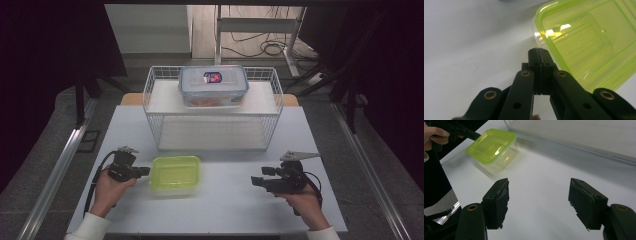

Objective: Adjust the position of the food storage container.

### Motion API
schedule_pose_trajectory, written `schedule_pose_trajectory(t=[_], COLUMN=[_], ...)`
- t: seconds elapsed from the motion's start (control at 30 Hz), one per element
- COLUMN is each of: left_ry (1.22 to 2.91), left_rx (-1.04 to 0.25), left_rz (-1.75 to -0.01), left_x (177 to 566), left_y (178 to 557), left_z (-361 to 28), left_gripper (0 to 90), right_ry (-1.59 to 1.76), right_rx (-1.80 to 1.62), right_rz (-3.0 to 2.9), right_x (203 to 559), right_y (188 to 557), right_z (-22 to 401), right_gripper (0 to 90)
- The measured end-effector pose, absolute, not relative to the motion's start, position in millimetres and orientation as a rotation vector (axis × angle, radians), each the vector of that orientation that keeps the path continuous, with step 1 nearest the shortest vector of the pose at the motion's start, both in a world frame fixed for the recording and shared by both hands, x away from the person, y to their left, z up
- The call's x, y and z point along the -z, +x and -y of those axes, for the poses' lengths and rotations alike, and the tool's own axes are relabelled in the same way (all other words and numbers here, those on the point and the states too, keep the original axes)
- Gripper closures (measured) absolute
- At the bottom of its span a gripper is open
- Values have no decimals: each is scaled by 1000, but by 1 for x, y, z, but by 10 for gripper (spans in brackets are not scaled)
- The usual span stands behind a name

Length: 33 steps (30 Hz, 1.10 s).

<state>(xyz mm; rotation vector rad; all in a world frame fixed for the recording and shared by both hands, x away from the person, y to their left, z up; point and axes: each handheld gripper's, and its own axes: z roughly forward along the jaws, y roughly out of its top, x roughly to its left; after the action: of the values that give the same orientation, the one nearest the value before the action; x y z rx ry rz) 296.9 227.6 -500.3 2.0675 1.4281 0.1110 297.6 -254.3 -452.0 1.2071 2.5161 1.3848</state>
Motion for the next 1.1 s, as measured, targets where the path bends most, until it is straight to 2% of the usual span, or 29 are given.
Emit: schedule_pose_trajectory(t=[0.67, 1.1], left_ry=[2131, 2143], left_rx=[-26, -22], left_rz=[-1297, -1256], left_x=[504, 504], left_y=[301, 308], left_z=[-175, -154], left_gripper=[900, 900], right_ry=[1215, 1212], right_rx=[-1386, -1390], right_rz=[-2512, -2523], right_x=[453, 453], right_y=[298, 298], right_z=[256, 255], right_gripper=[330, 330])
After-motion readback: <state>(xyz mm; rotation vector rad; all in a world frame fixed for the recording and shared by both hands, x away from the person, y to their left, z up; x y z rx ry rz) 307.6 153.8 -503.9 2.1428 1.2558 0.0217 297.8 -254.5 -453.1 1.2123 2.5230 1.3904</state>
